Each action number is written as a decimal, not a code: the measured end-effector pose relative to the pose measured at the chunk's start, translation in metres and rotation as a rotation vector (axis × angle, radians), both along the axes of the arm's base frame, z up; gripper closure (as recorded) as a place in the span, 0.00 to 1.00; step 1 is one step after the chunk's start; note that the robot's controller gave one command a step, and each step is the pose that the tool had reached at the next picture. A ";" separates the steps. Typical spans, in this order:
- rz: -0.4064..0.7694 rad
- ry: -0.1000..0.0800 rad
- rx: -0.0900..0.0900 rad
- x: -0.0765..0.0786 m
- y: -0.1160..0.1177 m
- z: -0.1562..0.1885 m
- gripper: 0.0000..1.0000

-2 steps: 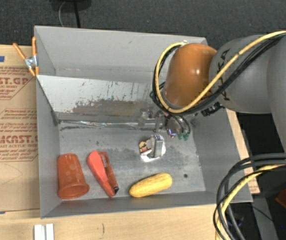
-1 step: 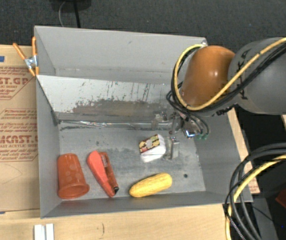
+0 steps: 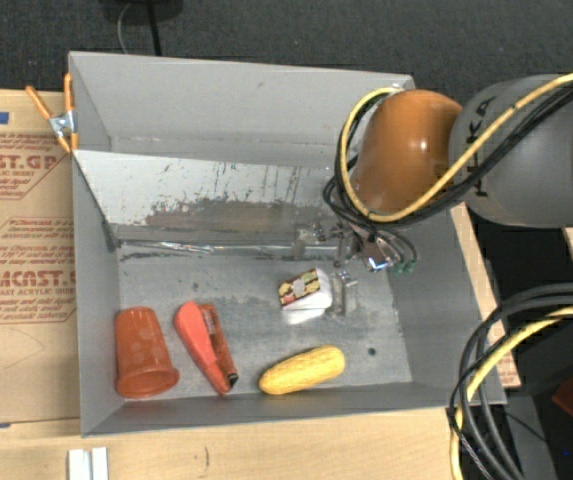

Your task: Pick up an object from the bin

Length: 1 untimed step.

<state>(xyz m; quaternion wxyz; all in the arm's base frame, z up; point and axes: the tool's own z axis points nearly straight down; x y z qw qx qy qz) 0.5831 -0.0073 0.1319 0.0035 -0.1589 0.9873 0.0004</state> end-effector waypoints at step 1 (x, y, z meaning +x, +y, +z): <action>-0.034 0.003 0.002 0.004 0.003 -0.060 0.00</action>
Offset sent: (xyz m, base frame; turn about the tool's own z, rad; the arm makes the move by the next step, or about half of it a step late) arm -0.0091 0.0052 -0.0619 -0.0197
